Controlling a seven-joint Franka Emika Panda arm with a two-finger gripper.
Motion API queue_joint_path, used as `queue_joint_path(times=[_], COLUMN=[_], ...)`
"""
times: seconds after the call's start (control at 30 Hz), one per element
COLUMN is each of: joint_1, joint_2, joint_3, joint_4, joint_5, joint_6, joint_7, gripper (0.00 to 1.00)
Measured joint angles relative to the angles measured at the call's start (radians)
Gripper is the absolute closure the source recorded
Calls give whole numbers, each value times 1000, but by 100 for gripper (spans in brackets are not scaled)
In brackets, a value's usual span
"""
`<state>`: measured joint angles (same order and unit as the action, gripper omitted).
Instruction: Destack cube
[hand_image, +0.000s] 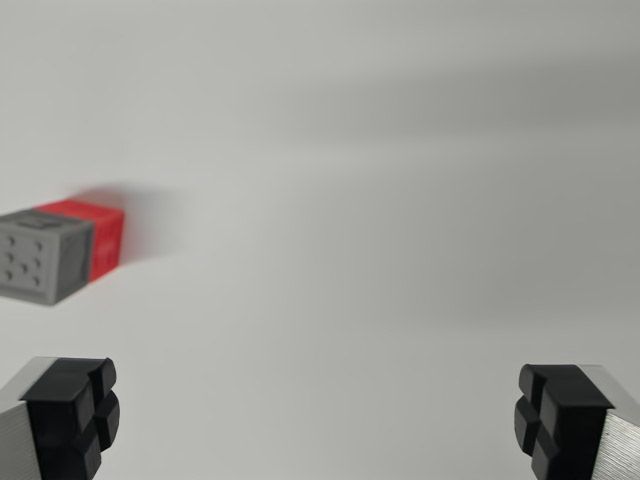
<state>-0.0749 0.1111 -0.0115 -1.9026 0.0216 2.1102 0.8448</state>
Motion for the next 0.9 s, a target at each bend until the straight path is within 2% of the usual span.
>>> queue_joint_path(times=[0.9], joint_1=[9], joint_2=[5], joint_3=[4], joint_4=[-11], joint_5=[0], joint_6=[10], joint_7=[18], gripper=[0])
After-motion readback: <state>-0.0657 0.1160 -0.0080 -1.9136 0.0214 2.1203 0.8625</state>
